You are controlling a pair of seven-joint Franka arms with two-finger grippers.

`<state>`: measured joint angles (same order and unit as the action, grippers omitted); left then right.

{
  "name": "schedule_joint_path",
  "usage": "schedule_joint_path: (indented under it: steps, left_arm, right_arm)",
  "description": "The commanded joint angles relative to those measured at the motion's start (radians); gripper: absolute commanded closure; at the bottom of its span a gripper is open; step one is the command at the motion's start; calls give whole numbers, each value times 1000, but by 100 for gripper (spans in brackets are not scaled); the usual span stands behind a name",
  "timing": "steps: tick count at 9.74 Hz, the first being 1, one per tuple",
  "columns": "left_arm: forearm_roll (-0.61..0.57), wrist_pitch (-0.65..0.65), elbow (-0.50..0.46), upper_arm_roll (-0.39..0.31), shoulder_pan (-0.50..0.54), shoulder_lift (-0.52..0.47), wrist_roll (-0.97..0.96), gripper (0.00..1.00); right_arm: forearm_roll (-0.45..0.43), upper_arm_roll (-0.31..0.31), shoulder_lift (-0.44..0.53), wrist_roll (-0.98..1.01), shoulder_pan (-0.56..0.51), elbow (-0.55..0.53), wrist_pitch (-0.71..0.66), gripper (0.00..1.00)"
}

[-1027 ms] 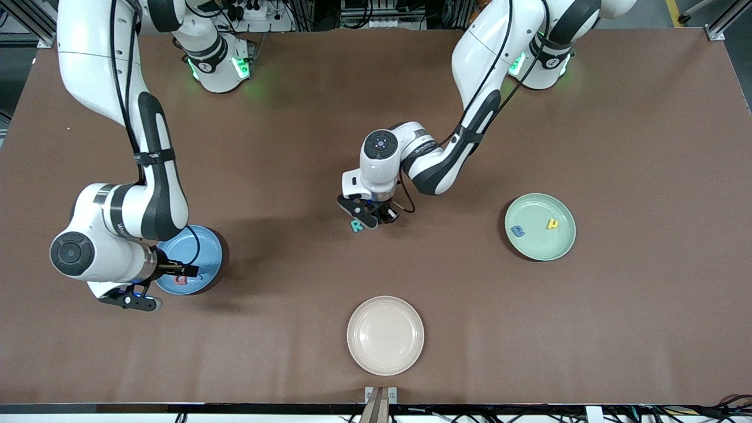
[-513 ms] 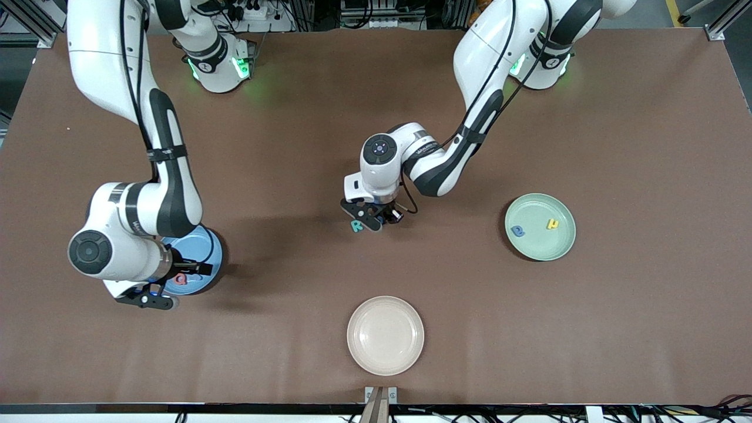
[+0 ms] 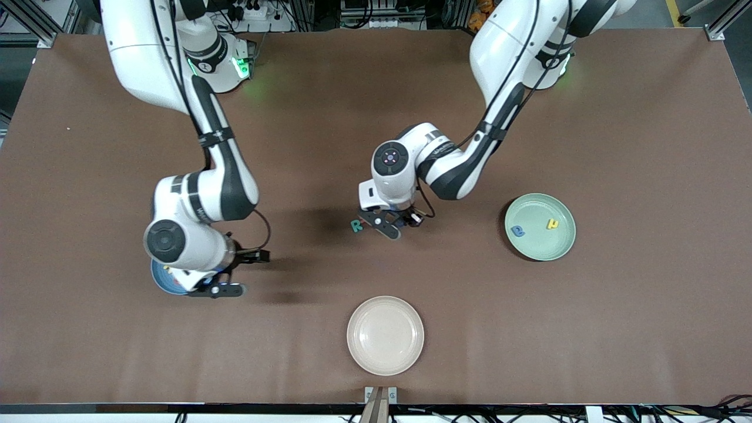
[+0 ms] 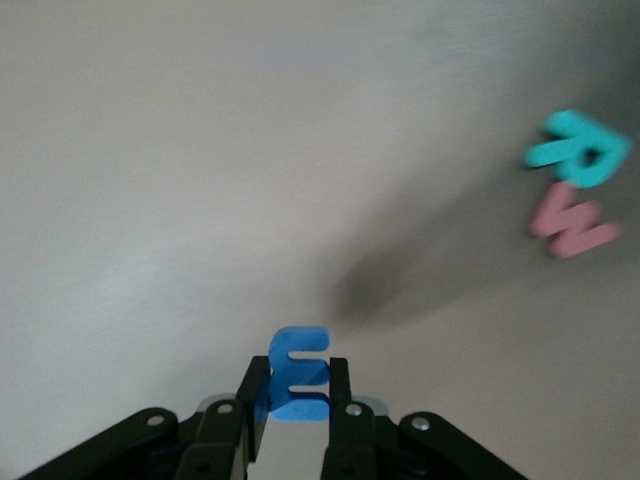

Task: Sort uppercase to blue plate, lowercase to green plate
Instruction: 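Carry the E toward the green plate while the right gripper reaches the R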

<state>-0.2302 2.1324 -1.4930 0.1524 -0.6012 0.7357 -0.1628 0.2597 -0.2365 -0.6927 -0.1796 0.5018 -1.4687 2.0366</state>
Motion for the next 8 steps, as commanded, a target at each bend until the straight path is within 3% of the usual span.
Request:
schedule_joint_path:
  steps: [1,5,7,8]
  left_arm:
    - [26,-38,-117,7,117,-120,144,100]
    - [-3,1,-298,6,354,-229,391,100]
    - [-38,218,-465,12,483,-266,489,100]
    - [-38,250,-511,12,501,-281,494,100]
  right_arm:
    - [13,22,-46,-153,96,11,69,0]
    - [15,25,-126,-389,242,13,205,0]
    - [15,25,-128,-532,285,14,205,0]
    - [15,25,-131,-605,302,13,205,0]
